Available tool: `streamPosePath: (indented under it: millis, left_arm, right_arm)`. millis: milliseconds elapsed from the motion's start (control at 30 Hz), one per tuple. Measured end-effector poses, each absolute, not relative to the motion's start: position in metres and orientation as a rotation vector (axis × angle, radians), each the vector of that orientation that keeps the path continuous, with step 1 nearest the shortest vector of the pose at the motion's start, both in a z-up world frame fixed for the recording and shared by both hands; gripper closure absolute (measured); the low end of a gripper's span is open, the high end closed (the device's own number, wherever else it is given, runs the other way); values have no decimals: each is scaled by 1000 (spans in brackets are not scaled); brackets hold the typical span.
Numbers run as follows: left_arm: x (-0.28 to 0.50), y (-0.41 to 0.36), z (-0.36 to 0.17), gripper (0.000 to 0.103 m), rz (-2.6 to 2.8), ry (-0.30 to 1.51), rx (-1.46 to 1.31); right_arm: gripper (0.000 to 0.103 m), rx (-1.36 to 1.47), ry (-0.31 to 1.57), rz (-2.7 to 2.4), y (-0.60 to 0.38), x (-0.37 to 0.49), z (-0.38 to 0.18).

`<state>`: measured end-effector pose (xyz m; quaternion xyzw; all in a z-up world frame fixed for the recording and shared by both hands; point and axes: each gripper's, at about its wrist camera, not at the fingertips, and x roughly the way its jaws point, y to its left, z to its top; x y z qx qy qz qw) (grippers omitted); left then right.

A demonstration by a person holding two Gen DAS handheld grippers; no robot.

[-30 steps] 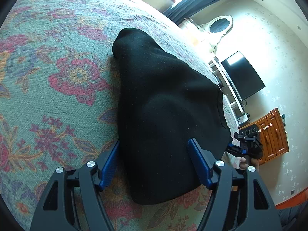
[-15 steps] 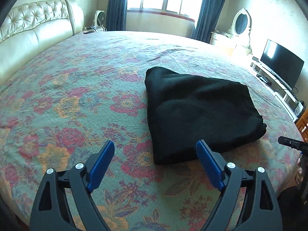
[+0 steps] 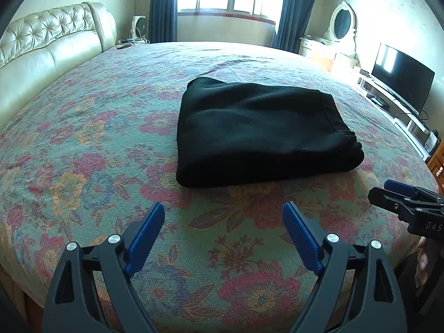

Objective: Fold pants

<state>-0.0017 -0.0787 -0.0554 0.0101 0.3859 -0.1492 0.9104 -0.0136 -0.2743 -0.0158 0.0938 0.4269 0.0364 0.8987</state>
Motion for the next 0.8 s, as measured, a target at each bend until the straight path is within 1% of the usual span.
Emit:
streamPosePath:
  millis: [800]
  left_arm:
    - [6, -86, -49, 17, -255, 835, 11]
  right_arm:
    - [18, 187, 915, 94, -261, -6, -20]
